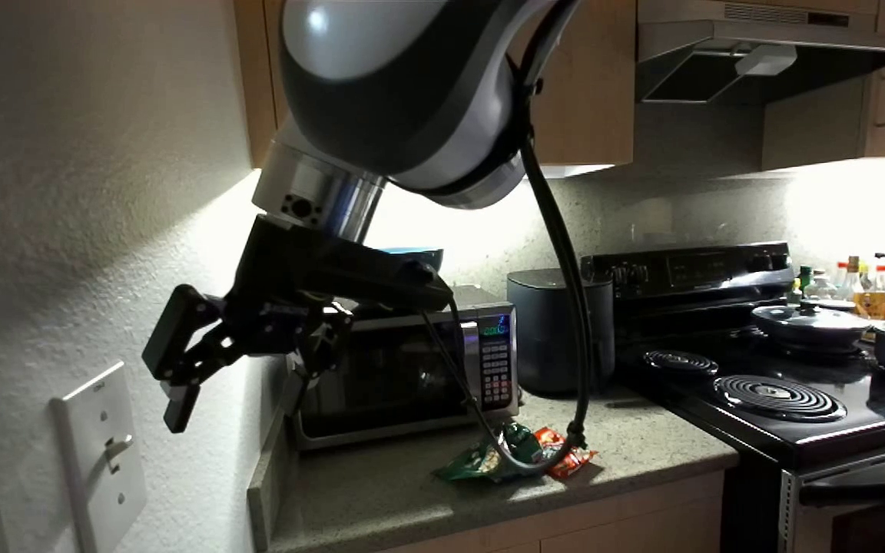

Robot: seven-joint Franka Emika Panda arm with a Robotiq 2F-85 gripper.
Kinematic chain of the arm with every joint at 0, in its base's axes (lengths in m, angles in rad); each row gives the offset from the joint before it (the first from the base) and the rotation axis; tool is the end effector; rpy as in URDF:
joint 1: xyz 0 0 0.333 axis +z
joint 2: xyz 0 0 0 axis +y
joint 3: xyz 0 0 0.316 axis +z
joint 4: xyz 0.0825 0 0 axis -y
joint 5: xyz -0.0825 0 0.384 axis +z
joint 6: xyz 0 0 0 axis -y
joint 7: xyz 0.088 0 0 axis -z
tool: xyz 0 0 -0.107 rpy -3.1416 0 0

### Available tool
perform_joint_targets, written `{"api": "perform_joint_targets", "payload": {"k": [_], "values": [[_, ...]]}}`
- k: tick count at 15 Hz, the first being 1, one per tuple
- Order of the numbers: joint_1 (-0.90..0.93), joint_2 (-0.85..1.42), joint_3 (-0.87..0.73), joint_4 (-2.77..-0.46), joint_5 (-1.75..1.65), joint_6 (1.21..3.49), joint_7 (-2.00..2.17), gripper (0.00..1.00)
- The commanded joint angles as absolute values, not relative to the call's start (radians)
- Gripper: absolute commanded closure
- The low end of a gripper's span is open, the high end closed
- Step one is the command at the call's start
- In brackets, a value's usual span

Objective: Flip the switch on the wall

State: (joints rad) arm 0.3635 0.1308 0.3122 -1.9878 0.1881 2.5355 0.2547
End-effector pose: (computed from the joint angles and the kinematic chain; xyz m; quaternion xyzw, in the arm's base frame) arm 0.4864 0.3793 0.4473 -0.9648 -0.1350 -0.1464 0.1717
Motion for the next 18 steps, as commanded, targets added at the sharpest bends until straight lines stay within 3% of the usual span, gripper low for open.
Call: {"api": "perform_joint_targets", "payload": {"k": [1, 7, 18], "values": [[0.358, 0.136, 0.321, -1.979, 0.202, 2.538, 0.242, 0.0], [0.363, 0.145, 0.344, -1.938, 0.243, 2.563, 0.226, 0.0], [0.366, 0.183, 0.335, -1.918, 0.247, 2.415, 0.282, 0.0]]}}
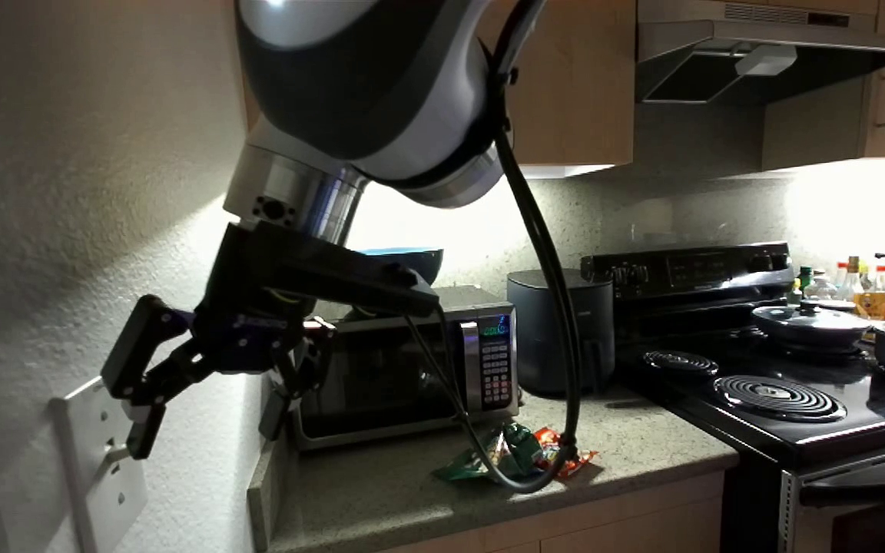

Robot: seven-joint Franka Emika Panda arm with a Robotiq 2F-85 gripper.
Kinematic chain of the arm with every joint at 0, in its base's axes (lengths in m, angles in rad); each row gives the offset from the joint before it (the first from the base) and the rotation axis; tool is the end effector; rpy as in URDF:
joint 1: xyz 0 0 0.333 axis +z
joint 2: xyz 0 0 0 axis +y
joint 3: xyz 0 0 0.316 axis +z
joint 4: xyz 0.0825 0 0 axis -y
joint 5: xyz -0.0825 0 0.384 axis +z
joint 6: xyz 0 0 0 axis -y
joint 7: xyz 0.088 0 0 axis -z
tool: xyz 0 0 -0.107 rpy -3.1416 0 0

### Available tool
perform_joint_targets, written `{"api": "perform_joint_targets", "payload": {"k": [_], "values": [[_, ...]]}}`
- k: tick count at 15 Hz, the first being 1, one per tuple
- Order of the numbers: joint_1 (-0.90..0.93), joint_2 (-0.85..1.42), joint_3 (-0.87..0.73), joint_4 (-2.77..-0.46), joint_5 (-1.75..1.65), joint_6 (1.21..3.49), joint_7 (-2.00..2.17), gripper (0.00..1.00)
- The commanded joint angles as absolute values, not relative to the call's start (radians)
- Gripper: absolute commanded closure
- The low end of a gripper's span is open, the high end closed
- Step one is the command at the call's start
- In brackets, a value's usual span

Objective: Flip the switch on the wall

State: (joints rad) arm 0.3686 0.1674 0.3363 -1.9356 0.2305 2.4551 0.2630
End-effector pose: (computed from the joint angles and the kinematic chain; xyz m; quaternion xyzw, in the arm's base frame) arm 0.4819 0.3984 0.4426 -0.9684 -0.1341 -0.1032 0.1832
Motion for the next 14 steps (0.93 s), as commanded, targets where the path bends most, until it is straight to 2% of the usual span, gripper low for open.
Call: {"api": "perform_joint_targets", "payload": {"k": [1, 14], "values": [[0.364, 0.185, 0.336, -1.914, 0.254, 2.408, 0.278, 0.0], [0.356, 0.237, 0.297, -1.901, 0.264, 2.389, 0.314, 0.0]]}}
